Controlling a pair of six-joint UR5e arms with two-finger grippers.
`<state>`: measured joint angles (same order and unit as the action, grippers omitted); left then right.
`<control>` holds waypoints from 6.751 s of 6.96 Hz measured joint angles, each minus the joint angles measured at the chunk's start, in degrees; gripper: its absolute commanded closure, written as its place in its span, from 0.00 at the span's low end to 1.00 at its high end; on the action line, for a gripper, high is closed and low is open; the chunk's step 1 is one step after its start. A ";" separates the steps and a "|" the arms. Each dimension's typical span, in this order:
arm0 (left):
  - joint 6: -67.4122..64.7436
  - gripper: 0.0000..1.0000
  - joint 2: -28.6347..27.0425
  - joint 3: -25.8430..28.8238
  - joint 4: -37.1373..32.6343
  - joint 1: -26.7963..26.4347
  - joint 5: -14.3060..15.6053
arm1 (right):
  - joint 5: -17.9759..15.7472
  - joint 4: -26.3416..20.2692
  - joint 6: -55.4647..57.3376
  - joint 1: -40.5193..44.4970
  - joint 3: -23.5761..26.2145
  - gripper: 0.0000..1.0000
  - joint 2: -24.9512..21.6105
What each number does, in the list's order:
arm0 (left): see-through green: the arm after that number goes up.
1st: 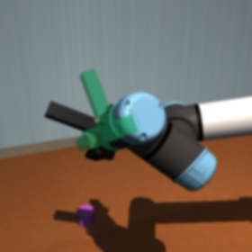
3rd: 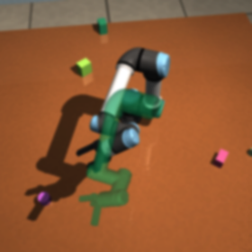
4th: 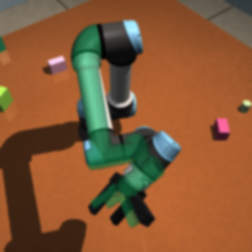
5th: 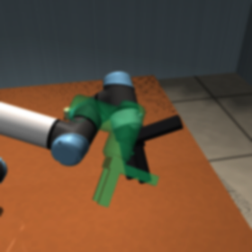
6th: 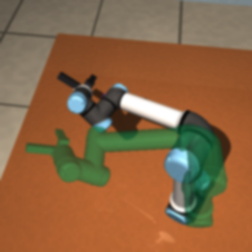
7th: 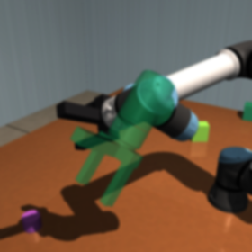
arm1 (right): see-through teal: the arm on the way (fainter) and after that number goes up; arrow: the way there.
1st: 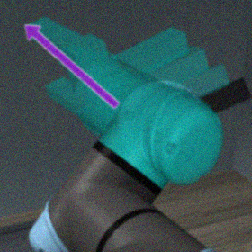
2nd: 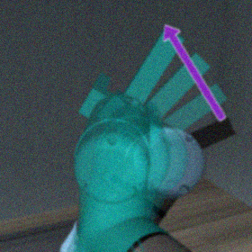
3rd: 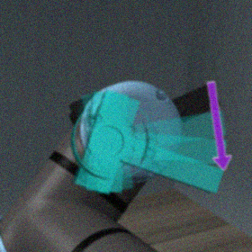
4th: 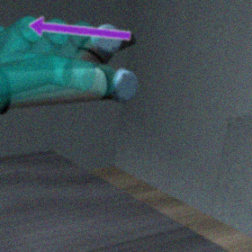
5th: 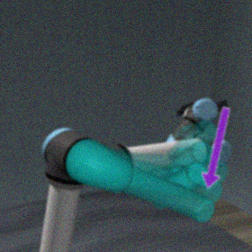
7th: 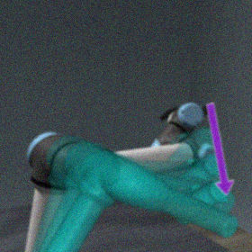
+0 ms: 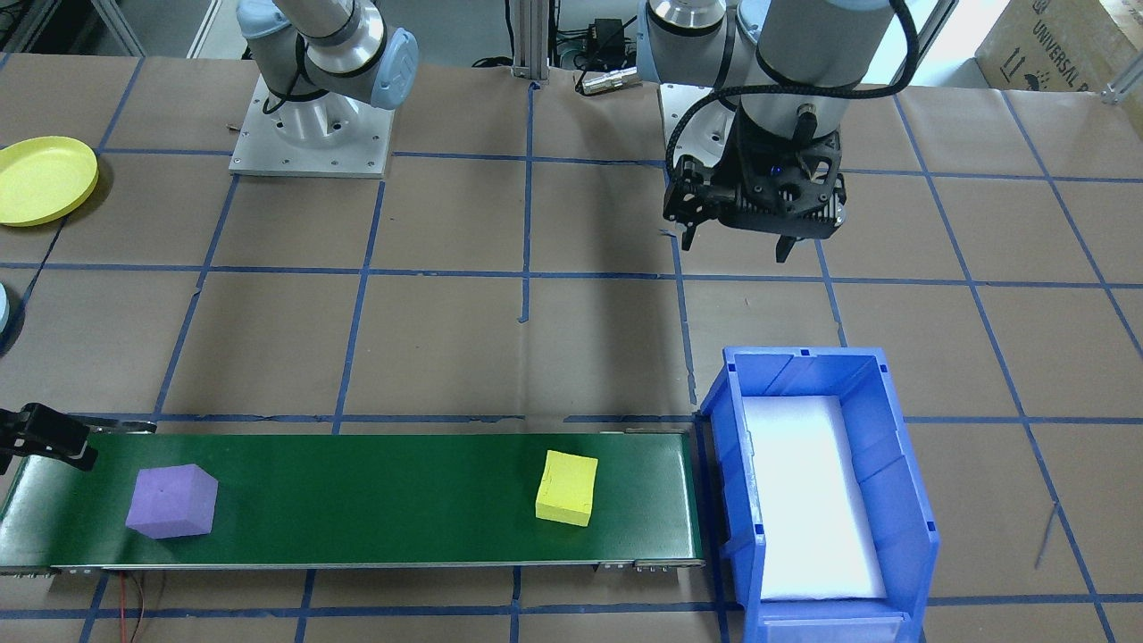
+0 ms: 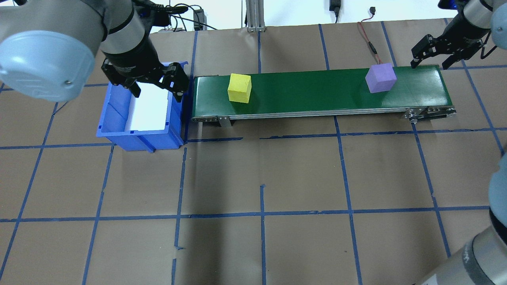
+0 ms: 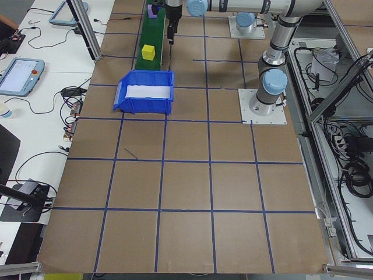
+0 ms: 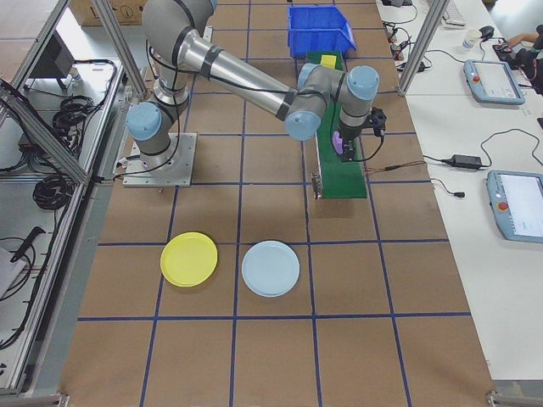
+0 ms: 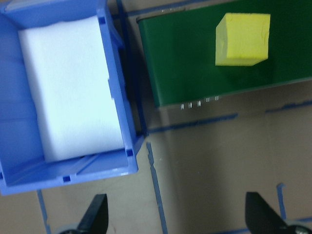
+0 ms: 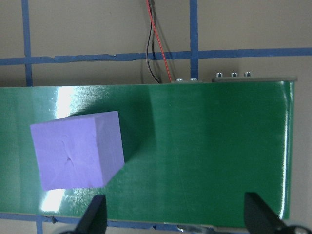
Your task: Move block left to right into plate
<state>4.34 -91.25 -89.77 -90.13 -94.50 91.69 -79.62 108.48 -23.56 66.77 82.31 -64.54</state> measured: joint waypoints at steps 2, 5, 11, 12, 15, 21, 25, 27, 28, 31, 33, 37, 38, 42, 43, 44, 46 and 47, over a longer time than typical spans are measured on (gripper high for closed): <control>0.04 0.00 1.83 0.32 -4.99 1.78 -0.01 | 3.47 0.54 -1.24 -0.61 0.18 0.00 1.82; -0.58 0.00 2.10 -0.52 -4.74 3.00 -0.10 | 6.75 0.66 -1.43 -0.67 -0.60 0.00 4.01; -1.36 0.00 1.93 -1.21 -3.30 3.53 -0.27 | 1.76 4.26 -2.05 -0.70 0.24 0.58 5.79; -1.38 0.00 1.90 -1.25 -3.30 3.53 -0.28 | -2.45 5.54 -2.21 -0.73 0.19 0.68 5.54; -1.35 0.00 1.81 -1.28 -3.30 3.59 -0.28 | -8.59 6.33 -11.28 -8.44 0.51 0.71 1.87; -1.33 0.00 1.39 -1.22 -2.20 3.69 -0.45 | -8.73 5.35 -31.74 -32.91 10.02 0.18 0.32; -1.24 0.00 1.26 -1.21 -1.72 3.71 -0.44 | -9.15 6.14 -32.43 -34.34 12.26 0.00 0.00; -1.20 0.00 1.22 -1.21 -1.64 3.71 -0.43 | -5.49 5.73 -29.32 -29.95 8.45 0.00 -1.26; -1.19 0.00 1.21 -1.23 -1.63 3.71 -0.45 | -4.41 5.61 -26.96 -25.89 6.70 0.00 -1.81; -1.25 0.00 1.17 -1.20 -1.63 3.78 -0.46 | 2.23 4.80 -15.38 -16.40 5.45 0.02 -2.30; -1.26 0.00 1.16 -1.20 -1.63 3.76 -0.46 | 3.33 4.93 -3.80 -10.27 5.49 0.01 -1.27; -1.26 0.00 1.16 -1.19 -1.63 3.78 -0.46 | 5.81 8.75 16.41 -1.39 5.37 0.00 0.86; -1.26 0.00 1.14 -1.20 -1.63 3.76 -0.46 | 5.96 9.43 18.97 0.04 5.41 0.00 0.85; -1.28 0.00 1.09 -1.26 -1.63 3.79 -0.46 | 6.01 10.69 25.35 2.78 5.88 0.00 0.58; -1.30 0.00 1.08 -1.26 -1.63 3.78 -0.46 | 5.94 11.71 26.25 3.79 6.42 0.00 0.46; -1.28 0.00 1.08 -1.18 -1.61 3.75 -0.46 | 5.92 12.84 26.67 4.37 6.85 0.00 0.51; -1.09 0.00 1.19 -0.74 -1.61 3.57 -0.42 | 5.89 13.52 26.68 4.64 7.46 0.00 1.01; -1.12 0.00 1.26 -0.77 -1.62 3.49 -0.44 | 5.47 13.55 26.11 4.67 7.62 0.00 1.63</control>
<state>3.21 -90.00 -90.54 -91.75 -91.00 91.25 -74.15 122.03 2.55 71.44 89.94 -62.91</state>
